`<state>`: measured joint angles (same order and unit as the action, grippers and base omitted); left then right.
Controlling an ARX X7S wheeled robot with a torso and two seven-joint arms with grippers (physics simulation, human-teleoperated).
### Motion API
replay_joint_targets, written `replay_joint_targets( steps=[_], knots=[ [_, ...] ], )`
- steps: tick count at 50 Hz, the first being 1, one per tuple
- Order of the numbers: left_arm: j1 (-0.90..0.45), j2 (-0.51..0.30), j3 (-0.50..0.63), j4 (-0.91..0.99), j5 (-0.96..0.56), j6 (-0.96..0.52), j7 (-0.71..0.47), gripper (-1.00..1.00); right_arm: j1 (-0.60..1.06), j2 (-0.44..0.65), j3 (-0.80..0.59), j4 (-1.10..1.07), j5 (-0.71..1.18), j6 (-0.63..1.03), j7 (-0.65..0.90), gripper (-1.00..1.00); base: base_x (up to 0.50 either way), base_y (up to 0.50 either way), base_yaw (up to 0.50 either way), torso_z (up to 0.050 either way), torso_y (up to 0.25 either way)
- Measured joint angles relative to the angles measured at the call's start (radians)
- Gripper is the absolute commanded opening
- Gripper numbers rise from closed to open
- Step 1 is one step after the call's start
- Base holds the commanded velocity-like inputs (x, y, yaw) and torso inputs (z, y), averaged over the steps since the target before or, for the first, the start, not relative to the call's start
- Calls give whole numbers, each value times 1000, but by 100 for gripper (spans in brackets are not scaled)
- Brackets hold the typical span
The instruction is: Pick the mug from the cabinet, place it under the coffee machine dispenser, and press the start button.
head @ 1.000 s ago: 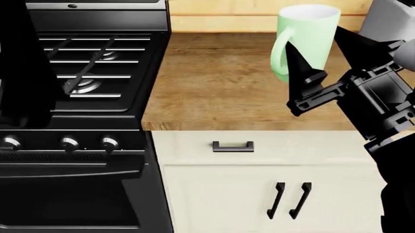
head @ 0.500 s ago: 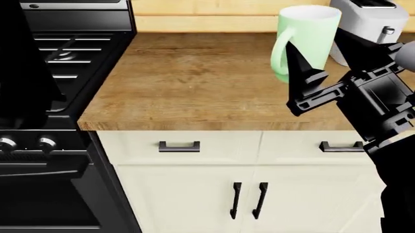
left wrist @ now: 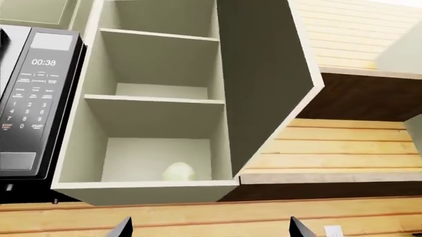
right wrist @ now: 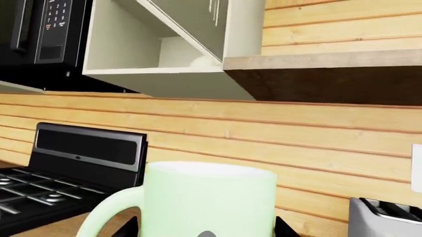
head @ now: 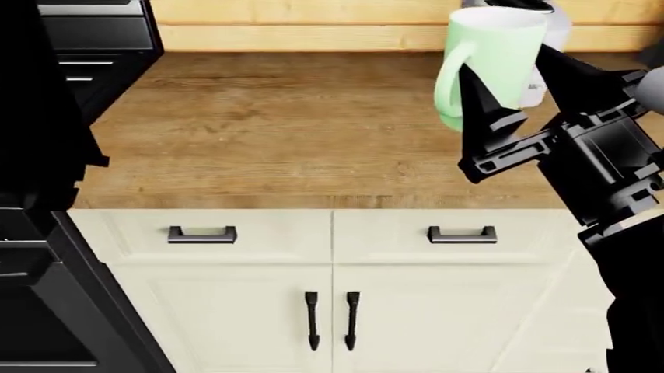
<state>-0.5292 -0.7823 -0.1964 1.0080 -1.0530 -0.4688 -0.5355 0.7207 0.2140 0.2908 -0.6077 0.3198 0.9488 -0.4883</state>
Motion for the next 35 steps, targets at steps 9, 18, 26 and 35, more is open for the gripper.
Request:
replay_joint_targets(
  steps=[9, 18, 26, 35],
  knots=[
    [2, -1, 11, -7, -6, 11, 6, 100, -11, -3, 10, -1, 10, -6, 5, -100, 0, -500, 0, 0, 0],
    [-3, 2, 30, -14, -2, 15, 11, 100, -19, -3, 19, 6, 17, -21, 8, -100, 0, -500, 0, 0, 0],
    [-2, 3, 40, -17, 3, 21, 14, 100, -17, -5, 20, 13, 18, -37, 15, -100, 0, -500, 0, 0, 1],
    [9, 1, 43, -16, 9, 32, 23, 100, -16, -4, 21, 15, 24, -44, 21, -100, 0, -500, 0, 0, 0]
  ],
)
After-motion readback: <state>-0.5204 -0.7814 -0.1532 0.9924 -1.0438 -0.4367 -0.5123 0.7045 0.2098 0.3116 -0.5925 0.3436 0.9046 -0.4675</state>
